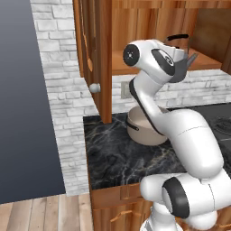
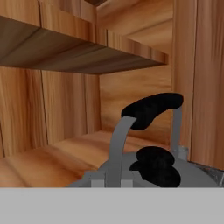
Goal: Pick the kettle from the cabinet and place it on a stove burner. Then pick the pot from the counter and place it on another stove burner. Finally, turn both burners on.
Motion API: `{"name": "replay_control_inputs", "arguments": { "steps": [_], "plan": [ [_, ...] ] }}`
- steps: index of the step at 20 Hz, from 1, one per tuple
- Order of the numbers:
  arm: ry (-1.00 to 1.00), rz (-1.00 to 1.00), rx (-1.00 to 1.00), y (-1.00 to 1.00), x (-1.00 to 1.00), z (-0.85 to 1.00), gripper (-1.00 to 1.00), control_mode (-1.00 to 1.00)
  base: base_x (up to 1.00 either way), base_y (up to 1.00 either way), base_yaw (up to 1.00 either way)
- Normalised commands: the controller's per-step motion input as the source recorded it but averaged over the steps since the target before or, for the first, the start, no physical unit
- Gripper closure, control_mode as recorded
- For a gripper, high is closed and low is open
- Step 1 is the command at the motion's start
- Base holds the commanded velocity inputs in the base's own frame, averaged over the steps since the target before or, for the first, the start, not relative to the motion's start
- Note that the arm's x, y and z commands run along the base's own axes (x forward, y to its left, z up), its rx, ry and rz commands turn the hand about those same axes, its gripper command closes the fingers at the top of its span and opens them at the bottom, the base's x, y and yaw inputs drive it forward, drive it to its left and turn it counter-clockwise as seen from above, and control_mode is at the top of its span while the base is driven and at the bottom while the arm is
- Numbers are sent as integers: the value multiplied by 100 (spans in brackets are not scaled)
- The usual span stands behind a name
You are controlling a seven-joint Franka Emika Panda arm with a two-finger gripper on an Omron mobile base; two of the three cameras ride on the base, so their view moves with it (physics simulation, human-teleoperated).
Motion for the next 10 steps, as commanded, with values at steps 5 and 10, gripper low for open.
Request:
{"name": "replay_control_inputs", "arguments": {
  "steps": [5, 10],
  "plan": [
    [0, -2, 0, 2, -48, -13, 100, -100, 0, 0, 0],
    [0, -1, 0, 2, -40, -16, 100, -100, 0, 0, 0]
  ]
}}
